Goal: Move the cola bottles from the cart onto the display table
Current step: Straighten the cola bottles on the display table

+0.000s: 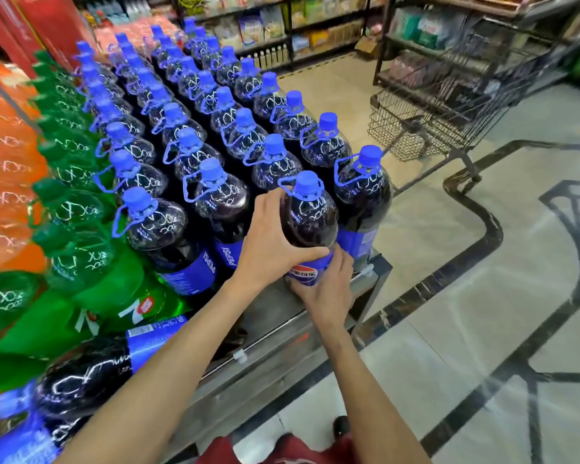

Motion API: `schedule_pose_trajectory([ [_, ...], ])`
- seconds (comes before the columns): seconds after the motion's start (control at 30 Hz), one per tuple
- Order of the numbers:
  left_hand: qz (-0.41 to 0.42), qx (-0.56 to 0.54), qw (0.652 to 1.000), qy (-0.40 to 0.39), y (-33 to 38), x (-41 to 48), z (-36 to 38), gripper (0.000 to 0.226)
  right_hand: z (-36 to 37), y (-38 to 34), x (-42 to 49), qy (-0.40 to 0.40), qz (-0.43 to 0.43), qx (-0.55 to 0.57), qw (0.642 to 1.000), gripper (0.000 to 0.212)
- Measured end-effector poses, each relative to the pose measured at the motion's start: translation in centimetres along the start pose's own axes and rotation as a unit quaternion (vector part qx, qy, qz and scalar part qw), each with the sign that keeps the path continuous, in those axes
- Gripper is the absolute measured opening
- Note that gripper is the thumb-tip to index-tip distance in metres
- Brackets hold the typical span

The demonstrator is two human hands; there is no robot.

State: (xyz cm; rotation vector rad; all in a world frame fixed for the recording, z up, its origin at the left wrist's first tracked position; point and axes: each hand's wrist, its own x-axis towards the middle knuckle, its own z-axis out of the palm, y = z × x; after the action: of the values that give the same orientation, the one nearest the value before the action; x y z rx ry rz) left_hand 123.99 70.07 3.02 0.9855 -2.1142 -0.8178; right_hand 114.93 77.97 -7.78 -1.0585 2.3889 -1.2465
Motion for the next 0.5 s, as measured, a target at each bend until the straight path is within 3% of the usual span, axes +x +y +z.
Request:
schedule_pose_trajectory([
  [0.5,-0.037,0.024,0.997,0.056,1.1,-0.6,1.7,0.108,-1.2,0.9,1.2,-0.030,-0.027,0.027,0.999,0.111],
])
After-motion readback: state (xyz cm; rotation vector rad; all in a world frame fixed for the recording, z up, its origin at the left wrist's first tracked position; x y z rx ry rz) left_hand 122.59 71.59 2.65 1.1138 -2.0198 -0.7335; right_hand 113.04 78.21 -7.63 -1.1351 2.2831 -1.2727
